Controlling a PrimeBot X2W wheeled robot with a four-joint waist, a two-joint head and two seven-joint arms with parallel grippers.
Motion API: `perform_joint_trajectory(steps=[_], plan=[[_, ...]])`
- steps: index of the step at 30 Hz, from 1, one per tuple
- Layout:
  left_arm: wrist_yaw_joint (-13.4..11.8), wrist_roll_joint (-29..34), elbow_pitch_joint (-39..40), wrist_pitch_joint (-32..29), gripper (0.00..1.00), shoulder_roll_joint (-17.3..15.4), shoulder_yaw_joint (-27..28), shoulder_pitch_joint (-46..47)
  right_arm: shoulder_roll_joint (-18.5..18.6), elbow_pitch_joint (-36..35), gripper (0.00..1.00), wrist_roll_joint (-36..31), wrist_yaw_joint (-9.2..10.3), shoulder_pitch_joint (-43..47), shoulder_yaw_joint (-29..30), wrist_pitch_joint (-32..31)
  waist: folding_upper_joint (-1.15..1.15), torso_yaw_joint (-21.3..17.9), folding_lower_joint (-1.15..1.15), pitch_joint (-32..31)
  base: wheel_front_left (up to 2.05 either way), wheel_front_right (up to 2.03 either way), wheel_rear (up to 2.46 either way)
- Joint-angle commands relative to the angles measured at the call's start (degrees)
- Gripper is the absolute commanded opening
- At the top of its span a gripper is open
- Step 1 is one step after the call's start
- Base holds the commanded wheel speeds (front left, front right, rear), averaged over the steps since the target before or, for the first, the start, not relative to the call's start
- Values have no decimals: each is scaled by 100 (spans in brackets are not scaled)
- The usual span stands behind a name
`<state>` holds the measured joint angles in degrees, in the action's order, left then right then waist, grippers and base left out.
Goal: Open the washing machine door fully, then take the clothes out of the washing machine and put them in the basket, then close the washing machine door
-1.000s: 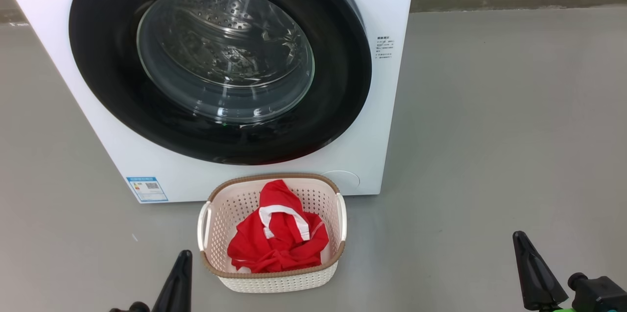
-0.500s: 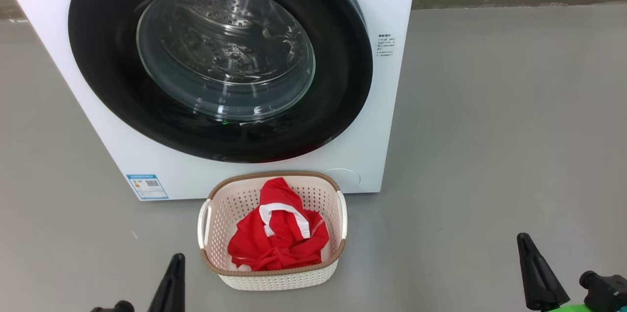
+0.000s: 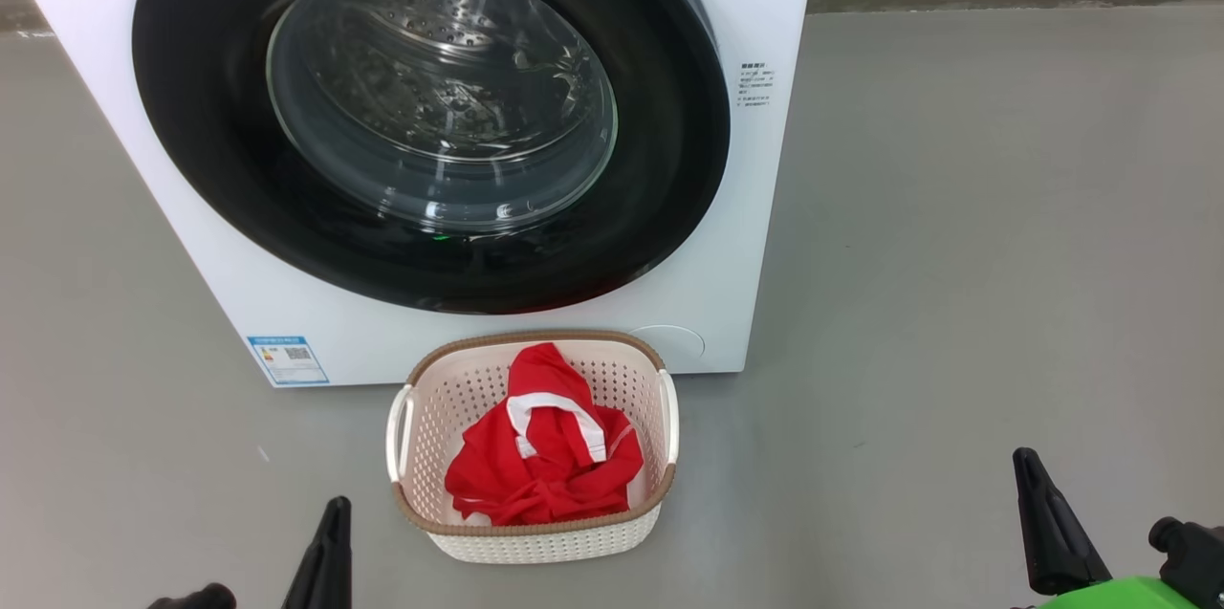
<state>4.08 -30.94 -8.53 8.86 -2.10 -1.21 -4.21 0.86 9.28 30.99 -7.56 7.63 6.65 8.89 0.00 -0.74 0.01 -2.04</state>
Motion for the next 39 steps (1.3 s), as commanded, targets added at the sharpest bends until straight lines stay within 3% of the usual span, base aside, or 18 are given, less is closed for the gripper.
perform_joint_trajectory(steps=[1,39], plan=[[63,-156,105,-26,0,-28,111,287,77,-117,0,146,2,-317,-8,-29,0,1,-1,2,0,0,0],[181,-2693,-175,-668,0,-49,393,608,131,135,0,2685,4,-770,-9,-672,0,32,-1,96,0,0,0]])
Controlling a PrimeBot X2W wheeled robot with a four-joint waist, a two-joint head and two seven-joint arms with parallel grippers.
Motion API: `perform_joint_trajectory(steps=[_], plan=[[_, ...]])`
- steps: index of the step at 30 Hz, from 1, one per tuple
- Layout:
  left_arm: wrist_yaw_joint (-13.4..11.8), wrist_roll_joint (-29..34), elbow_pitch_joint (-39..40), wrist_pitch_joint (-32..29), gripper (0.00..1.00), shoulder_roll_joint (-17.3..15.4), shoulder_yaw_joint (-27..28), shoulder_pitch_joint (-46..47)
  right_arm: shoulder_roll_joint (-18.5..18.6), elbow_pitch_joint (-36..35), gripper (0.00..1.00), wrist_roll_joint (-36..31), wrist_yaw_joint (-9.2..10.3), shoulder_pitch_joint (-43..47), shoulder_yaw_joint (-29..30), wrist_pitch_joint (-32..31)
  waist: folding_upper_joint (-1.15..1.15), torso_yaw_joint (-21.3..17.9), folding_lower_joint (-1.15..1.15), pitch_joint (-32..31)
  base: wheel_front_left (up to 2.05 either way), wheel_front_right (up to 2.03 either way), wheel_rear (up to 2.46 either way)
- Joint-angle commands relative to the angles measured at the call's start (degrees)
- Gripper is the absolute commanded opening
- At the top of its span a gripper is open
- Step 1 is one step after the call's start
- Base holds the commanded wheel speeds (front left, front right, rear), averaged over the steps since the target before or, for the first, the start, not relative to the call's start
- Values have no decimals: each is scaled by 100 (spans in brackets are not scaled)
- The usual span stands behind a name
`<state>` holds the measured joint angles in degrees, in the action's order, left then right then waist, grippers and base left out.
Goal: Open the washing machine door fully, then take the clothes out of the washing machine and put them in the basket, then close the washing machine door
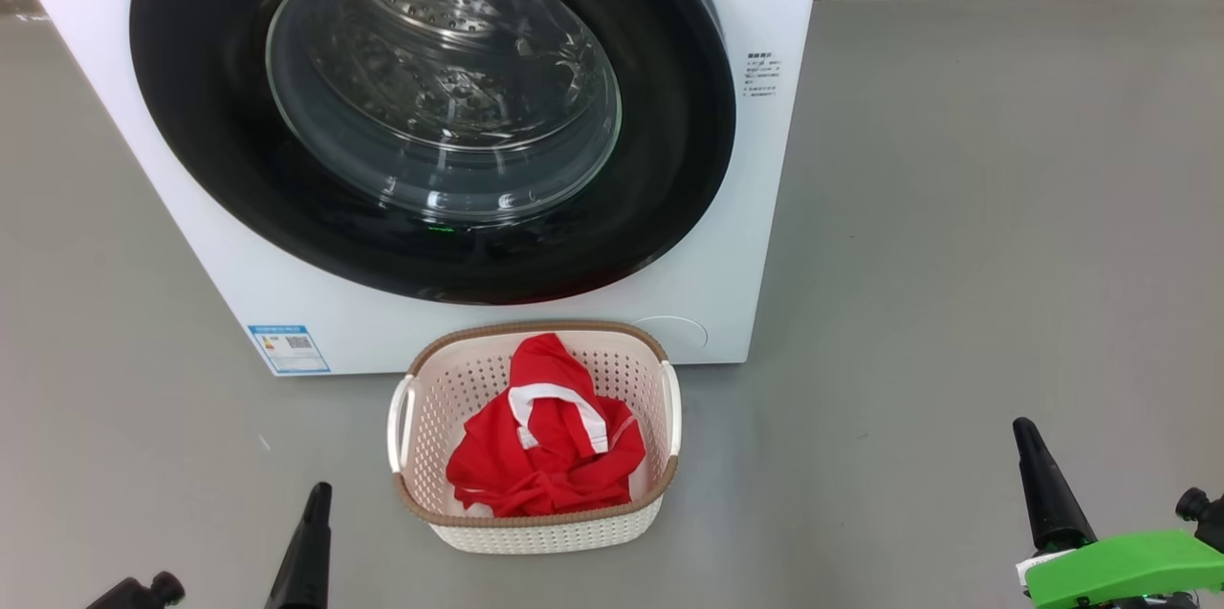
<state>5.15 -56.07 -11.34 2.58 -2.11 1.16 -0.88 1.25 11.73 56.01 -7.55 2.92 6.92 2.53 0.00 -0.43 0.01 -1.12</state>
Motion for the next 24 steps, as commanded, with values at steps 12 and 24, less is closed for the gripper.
perform_joint_trajectory(steps=[12,24], plan=[[109,-913,25,-225,0,-54,237,367,108,-38,0,915,4,-429,-35,-221,0,10,-1,30,0,0,0],[146,-1715,-63,-428,0,-60,326,468,125,42,0,1716,5,-572,-35,-425,0,20,-1,60,0,0,0]])
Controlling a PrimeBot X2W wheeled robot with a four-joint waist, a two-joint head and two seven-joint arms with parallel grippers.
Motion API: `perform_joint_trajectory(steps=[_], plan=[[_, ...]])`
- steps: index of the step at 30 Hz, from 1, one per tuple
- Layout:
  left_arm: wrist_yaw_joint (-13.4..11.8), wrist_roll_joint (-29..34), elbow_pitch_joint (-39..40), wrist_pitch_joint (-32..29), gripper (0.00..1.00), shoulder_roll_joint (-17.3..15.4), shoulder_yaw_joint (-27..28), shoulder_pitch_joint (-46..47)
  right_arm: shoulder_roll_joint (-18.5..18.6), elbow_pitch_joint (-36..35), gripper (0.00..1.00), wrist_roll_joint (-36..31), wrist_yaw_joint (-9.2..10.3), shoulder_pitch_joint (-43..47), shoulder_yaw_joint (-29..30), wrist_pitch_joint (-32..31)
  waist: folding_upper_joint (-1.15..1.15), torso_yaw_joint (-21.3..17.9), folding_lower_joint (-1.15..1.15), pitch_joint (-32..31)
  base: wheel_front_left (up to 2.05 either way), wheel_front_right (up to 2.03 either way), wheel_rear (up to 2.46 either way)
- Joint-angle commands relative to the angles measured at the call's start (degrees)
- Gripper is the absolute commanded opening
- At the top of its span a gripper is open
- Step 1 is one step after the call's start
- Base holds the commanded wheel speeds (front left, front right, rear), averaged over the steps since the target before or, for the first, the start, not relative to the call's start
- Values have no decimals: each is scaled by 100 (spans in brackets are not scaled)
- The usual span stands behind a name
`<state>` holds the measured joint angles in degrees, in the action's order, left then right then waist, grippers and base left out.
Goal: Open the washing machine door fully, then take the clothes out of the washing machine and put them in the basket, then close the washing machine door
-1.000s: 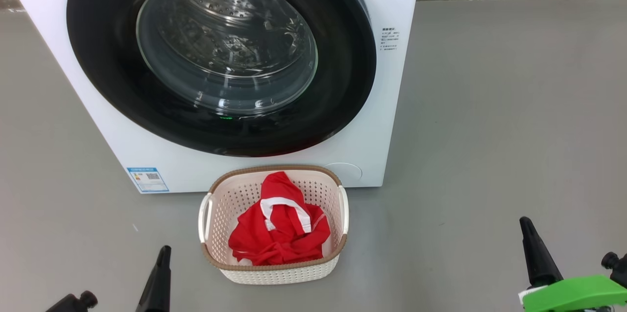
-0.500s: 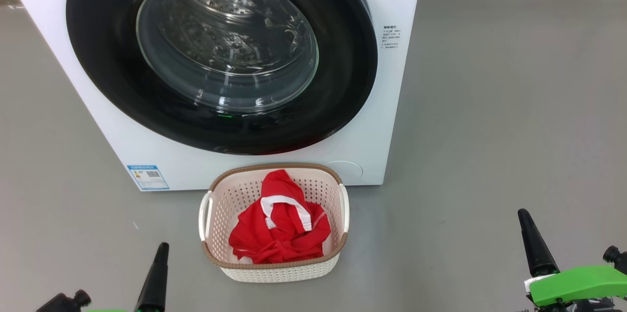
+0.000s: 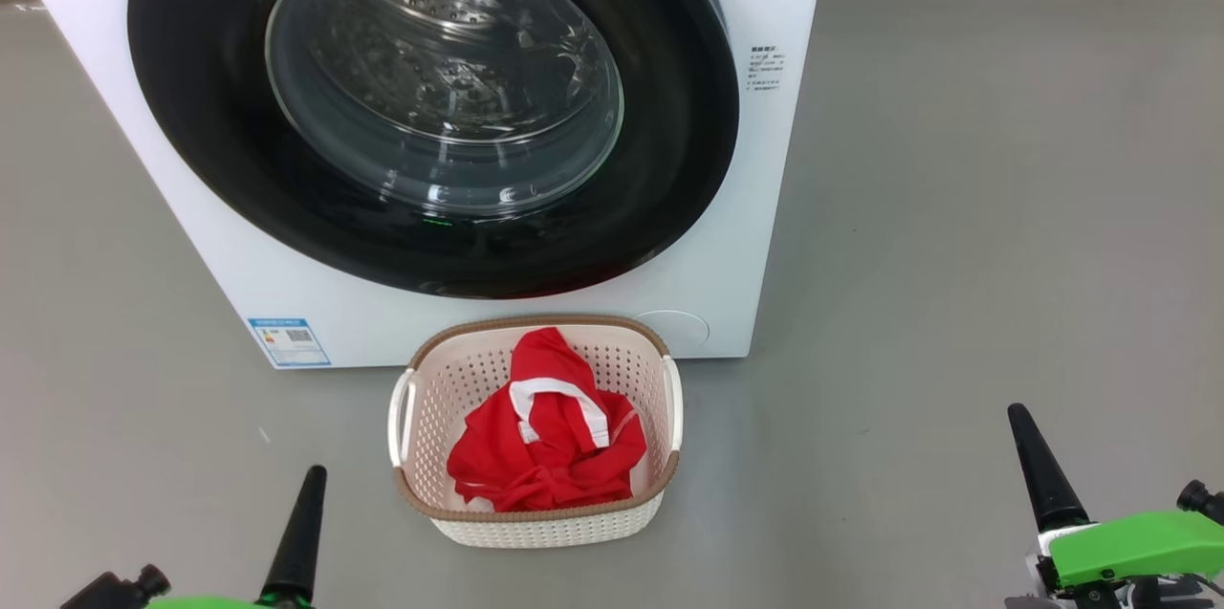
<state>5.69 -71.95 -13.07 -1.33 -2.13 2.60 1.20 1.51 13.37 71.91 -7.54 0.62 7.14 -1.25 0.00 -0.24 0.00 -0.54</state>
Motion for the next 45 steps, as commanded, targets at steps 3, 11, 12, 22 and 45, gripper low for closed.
perform_joint_trajectory(steps=[3,11,12,22,45], plan=[[101,-327,87,-87,0,-61,204,286,103,-102,0,327,4,-378,-57,-98,0,3,0,9,0,0,0],[126,-862,28,-222,0,-65,264,353,114,-49,0,861,4,-474,-57,-233,0,10,0,29,0,0,0],[129,-928,21,-239,0,-66,271,362,115,-42,0,928,4,-486,-57,-250,0,11,0,31,0,0,0],[160,-1594,-53,-407,0,-72,345,446,129,24,0,1594,5,-605,-57,-419,0,19,0,56,0,0,0],[180,-2022,-99,-515,0,-75,392,499,138,66,0,2021,5,-681,-56,-528,0,24,0,71,0,0,0]])
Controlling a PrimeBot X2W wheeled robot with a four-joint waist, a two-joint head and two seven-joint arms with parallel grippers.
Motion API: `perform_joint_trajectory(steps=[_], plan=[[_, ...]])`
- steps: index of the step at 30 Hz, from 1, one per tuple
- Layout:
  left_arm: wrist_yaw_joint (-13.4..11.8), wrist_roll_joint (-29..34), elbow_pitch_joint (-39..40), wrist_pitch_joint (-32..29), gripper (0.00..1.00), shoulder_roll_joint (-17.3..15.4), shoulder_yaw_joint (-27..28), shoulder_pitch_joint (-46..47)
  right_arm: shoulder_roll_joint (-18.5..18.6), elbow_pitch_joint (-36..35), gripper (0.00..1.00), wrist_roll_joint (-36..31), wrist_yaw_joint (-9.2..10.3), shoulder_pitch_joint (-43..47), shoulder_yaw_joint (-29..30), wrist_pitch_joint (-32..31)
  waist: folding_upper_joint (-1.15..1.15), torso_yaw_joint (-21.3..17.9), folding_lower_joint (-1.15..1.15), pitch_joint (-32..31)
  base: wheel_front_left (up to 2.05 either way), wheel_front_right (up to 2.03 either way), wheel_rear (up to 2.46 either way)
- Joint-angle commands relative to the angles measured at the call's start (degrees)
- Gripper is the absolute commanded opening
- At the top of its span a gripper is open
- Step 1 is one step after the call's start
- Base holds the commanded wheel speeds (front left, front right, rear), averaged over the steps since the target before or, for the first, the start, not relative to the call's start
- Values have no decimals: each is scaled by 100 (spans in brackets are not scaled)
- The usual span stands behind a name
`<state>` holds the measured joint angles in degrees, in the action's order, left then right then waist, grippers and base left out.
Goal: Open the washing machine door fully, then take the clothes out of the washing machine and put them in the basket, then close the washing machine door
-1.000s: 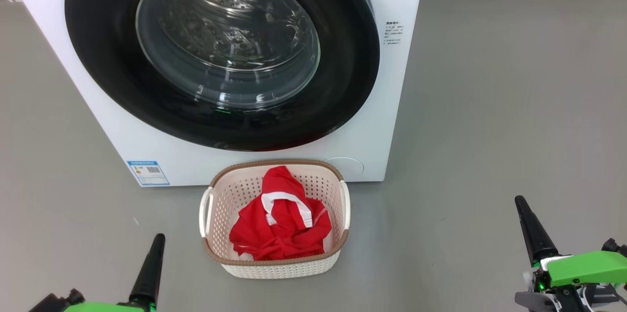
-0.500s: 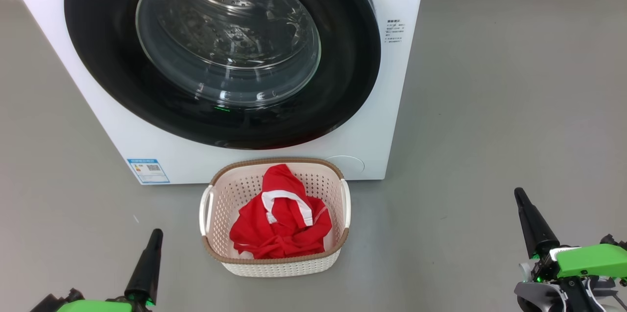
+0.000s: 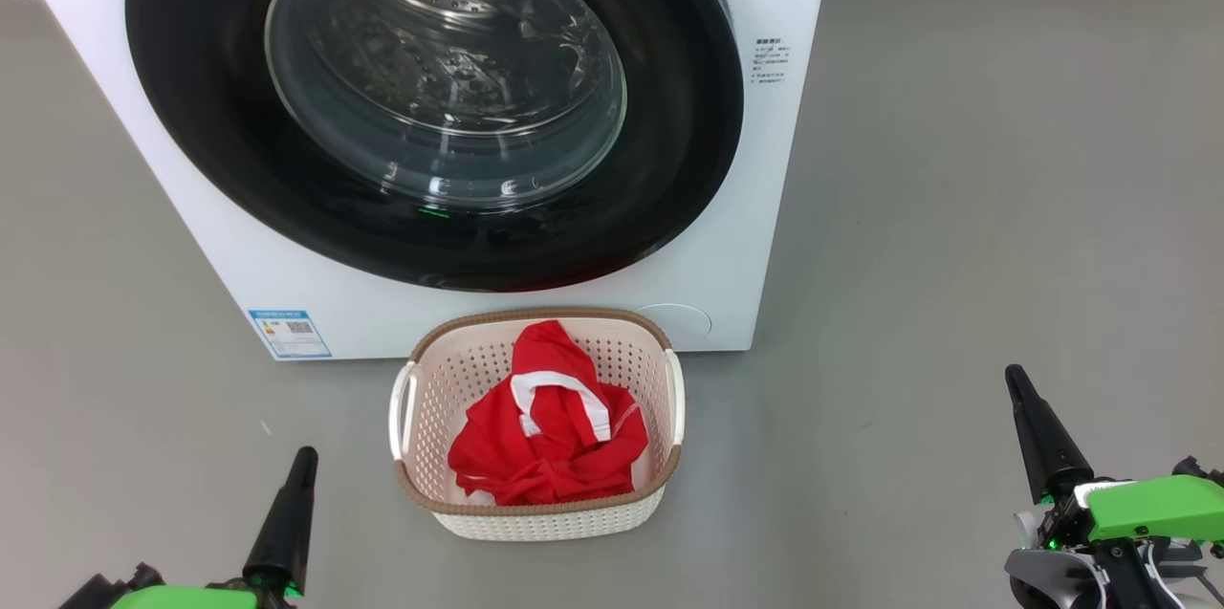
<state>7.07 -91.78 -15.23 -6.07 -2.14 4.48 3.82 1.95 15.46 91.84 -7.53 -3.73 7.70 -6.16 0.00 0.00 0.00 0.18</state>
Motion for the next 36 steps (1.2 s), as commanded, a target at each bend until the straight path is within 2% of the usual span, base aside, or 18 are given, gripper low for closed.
perform_joint_trajectory(steps=[1,36], plan=[[42,-39,117,-42,0,-74,204,237,94,-144,0,28,4,-246,-112,-37,0,0,0,0,0,0,0],[42,-40,118,-41,0,-74,204,237,93,-144,0,27,4,-246,-112,-38,0,0,0,0,0,0,0]])
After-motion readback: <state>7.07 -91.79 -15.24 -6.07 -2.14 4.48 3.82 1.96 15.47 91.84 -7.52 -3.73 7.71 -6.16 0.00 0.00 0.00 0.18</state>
